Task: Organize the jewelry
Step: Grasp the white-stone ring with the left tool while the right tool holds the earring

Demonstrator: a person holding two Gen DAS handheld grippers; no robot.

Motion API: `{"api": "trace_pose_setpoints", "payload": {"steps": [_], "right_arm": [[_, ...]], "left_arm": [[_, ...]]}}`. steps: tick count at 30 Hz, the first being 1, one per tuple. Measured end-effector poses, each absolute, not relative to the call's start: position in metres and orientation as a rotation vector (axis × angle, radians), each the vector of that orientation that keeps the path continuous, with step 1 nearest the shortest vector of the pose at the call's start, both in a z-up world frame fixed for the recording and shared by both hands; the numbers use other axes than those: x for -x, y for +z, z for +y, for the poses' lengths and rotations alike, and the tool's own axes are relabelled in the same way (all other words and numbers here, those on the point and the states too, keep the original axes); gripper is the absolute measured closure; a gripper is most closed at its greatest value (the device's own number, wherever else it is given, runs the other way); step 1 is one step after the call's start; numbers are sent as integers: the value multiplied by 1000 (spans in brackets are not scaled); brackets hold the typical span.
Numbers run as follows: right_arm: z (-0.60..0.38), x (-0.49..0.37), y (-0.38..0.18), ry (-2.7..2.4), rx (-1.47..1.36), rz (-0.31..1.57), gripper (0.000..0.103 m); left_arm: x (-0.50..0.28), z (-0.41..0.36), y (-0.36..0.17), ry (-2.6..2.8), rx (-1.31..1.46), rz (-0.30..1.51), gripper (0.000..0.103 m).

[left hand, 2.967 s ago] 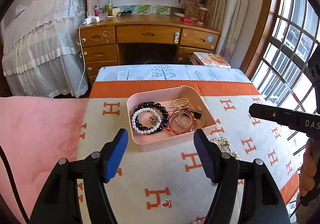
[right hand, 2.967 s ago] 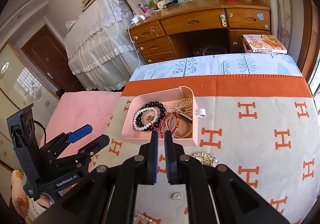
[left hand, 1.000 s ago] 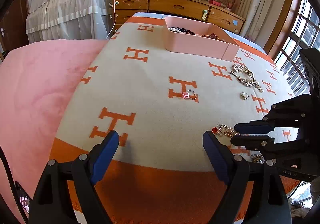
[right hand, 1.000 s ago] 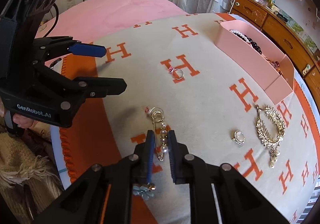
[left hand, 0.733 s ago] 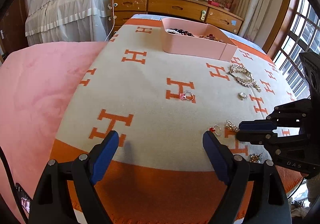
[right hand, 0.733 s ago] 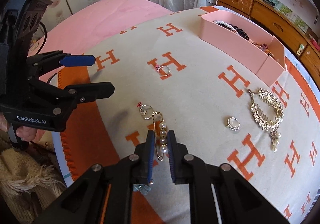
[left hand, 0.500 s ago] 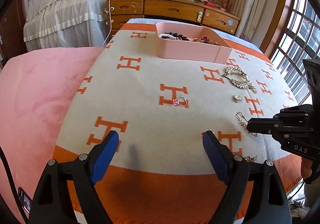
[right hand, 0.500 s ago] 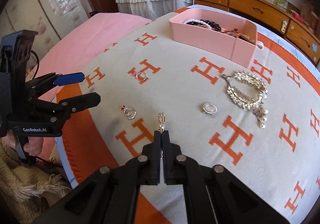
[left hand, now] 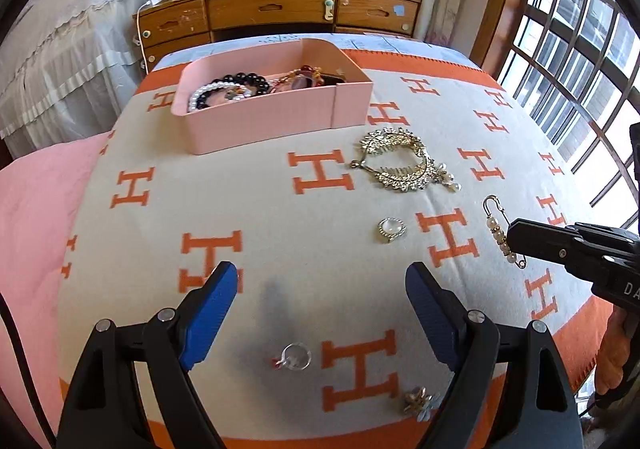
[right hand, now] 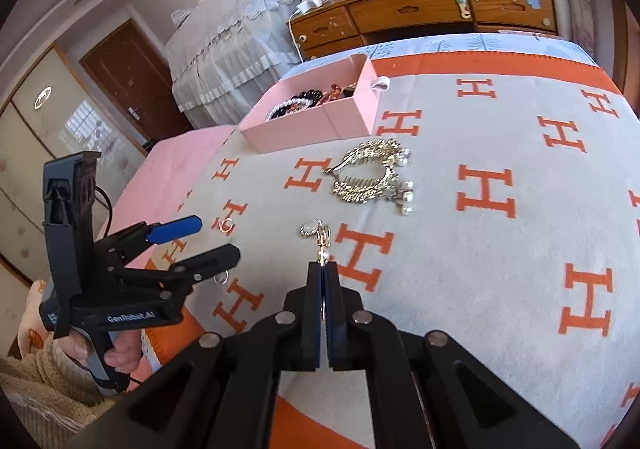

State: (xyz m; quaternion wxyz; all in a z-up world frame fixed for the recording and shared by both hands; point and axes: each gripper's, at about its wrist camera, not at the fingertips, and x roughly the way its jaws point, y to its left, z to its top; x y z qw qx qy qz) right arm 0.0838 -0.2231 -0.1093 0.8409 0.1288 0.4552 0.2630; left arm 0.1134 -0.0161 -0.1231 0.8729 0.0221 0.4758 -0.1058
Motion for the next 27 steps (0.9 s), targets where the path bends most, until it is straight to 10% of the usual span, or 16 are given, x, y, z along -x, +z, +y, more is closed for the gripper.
{"api": "trace_pose_setpoints", "payload": {"steps": [8,27], "right_arm": [[-248,-93,-115,528,-379,930,101],[-269,-99,-138,620,-506,929,101]], "left_arm": [[-137,-52,-140,-206,-25,1087,52],[-144,-85,-142,-91,-46,1094,86]]}}
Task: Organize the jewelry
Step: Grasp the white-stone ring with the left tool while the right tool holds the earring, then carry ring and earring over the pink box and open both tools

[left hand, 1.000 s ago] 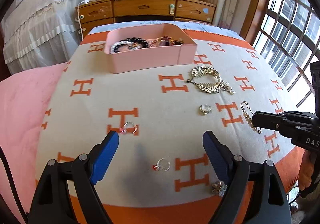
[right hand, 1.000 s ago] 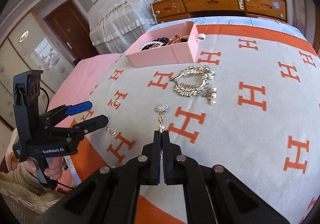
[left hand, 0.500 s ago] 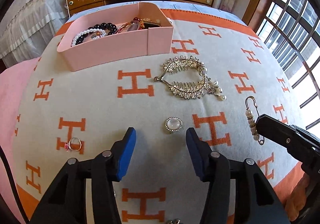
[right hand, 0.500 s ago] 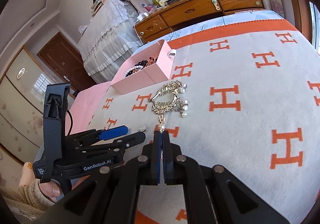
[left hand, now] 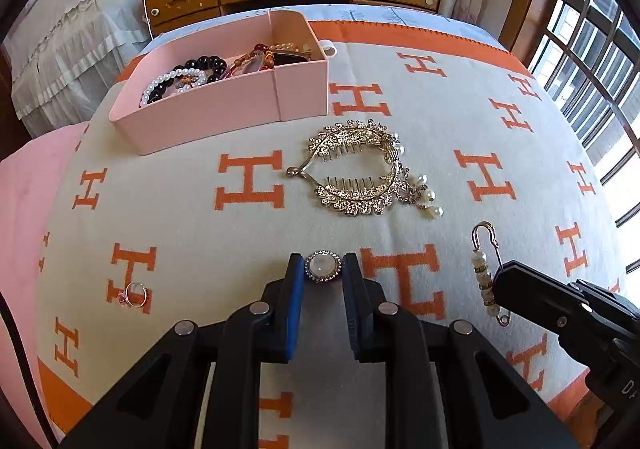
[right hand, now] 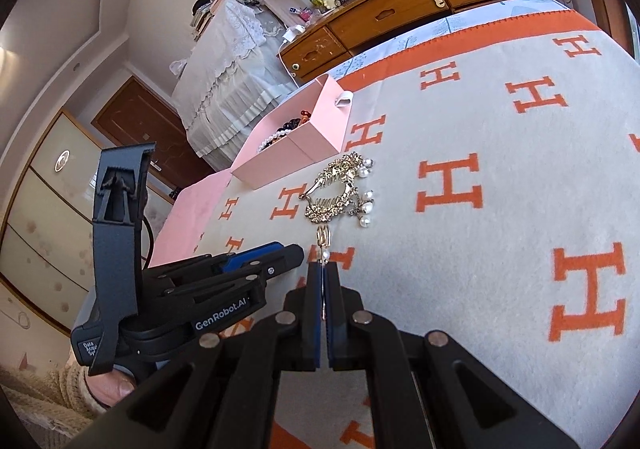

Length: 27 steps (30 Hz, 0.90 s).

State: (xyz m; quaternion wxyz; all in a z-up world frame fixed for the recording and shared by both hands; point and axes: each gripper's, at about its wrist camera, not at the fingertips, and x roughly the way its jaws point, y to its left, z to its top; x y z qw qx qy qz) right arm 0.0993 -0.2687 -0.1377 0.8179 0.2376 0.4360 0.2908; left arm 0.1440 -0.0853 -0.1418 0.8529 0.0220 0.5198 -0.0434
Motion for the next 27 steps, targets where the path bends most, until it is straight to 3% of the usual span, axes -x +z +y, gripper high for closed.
{"api": "trace_pose_setpoints", "payload": {"steps": [15,27], "right_arm": [[-256,-90,-112,604,-462,886,101],[-212,-134,-3,658,-470,804,101]], "left_arm": [[-118,-55,-113,-123,20,1048,87],[-142,15,-5,-123,33,913,86]]}}
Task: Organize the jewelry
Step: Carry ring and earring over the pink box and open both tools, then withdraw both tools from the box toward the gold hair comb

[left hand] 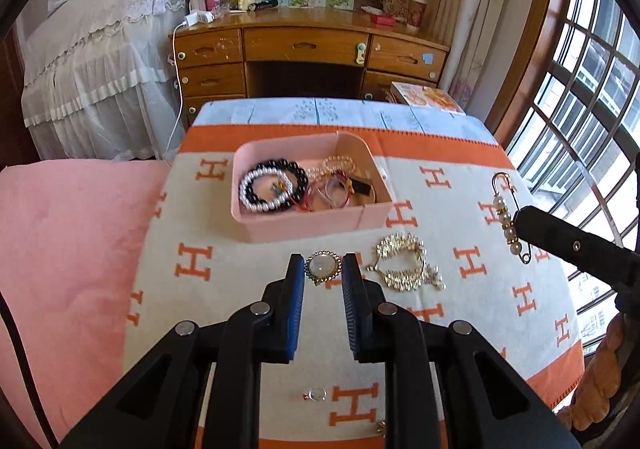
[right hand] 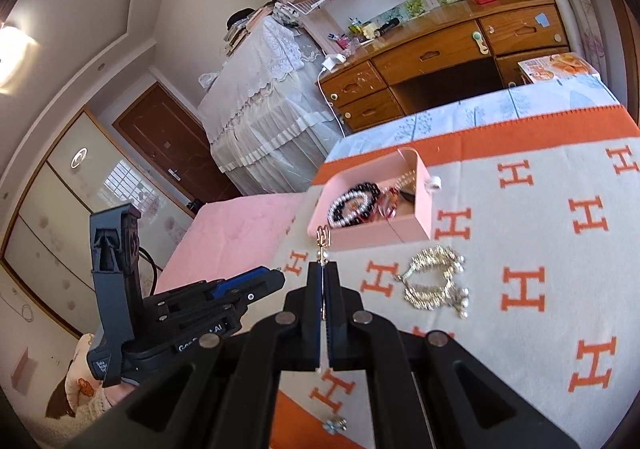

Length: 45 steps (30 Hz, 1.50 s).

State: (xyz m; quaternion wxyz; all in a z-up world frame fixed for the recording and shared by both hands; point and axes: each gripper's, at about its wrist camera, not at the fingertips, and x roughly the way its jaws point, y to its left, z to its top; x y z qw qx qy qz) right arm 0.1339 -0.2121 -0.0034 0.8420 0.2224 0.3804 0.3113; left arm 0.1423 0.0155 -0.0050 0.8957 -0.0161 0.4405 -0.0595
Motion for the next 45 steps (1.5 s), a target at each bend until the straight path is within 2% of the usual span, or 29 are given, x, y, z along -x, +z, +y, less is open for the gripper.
{"api": "trace_pose_setpoints", "payload": {"steps": [4,8,11,15,21,24,25,28,33,38,45], "right_arm": [[-190,-167,35,626,-422,774,101],[-165,-210,46,566,-365,789,101],[-148,-242,29,519,-341,835,101],[-132,-279,-18,481,-329,947,101],[-118,-305,-71,466,-322,1032,101],[-112,-311,-87,455,-297,1074,101],[-112,-312,-89,451,-299,1080,101],[-115,-313,-94,443,-307,1075,100],[-125,-310,-96,434,-349,1069,100],[-138,-297,-90,442,-387,1049,100],[-156,-267,-71,456,-389,1022,100]], "left_arm": [[-173,31,30,-93,-9,861,86],[-220,44,36,-93,13,872,86],[-252,52,21,-59,10,886,86],[-294,58,-25,-53,54,976,86],[-323,49,-79,-59,50,1057,85],[-326,44,-90,-60,24,1064,68],[-325,43,-92,-54,13,1055,59],[-322,45,-93,-38,-2,1032,46],[-307,50,-86,-30,12,1014,44],[-277,54,-68,33,25,922,23],[-231,55,-44,61,51,833,22]]}}
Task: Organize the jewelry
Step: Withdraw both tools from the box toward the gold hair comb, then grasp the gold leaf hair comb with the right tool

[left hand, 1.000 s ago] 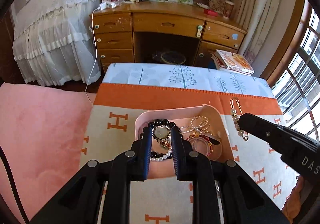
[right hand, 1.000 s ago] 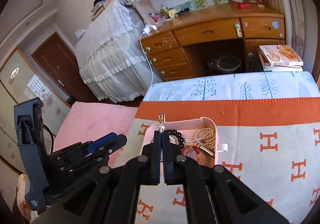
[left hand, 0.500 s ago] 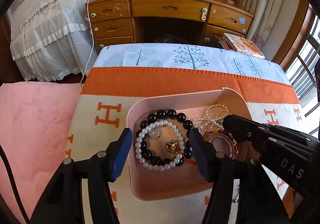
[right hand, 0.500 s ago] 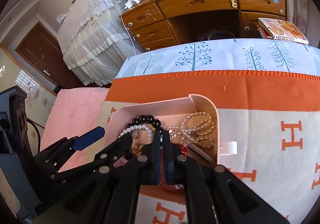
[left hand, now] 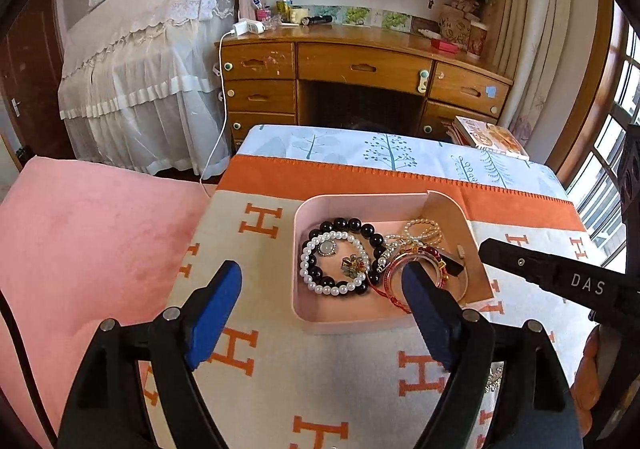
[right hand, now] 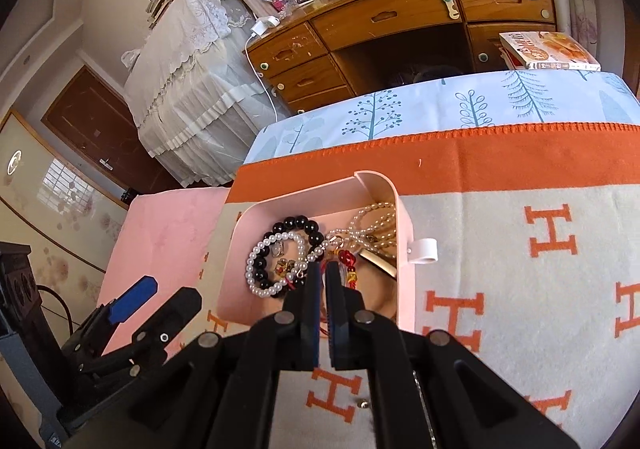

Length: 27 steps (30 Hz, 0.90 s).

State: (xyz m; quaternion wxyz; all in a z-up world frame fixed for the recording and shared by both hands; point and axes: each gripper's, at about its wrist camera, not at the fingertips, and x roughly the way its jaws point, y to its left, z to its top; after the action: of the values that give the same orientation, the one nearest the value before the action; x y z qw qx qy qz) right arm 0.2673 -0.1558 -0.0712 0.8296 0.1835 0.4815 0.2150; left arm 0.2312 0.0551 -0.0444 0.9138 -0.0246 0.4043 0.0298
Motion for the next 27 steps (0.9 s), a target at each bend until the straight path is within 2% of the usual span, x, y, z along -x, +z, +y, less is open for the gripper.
{"api": "trace_pose_setpoints", "payload": {"steps": [5,9,16,18,21,27], "right_arm": [[-168,-245,-49,470,-390,983,98],[-174,-231,-27,480,-363,951,84],[-177,-204,8,500,-274,904,81],[-179,-194,13,499,-242,892,74],[-181,-184,16,492,-203,878,66],[-187,-175,6,490,-151,898,65]], "left_arm": [[-206,53,-24,66,60,776,17],[-189,46,-9,62,49,741,15],[-166,33,9,35,41,715,13],[-159,29,12,28,35,710,11],[-151,27,14,21,29,699,2],[-149,27,4,31,32,711,1]]}}
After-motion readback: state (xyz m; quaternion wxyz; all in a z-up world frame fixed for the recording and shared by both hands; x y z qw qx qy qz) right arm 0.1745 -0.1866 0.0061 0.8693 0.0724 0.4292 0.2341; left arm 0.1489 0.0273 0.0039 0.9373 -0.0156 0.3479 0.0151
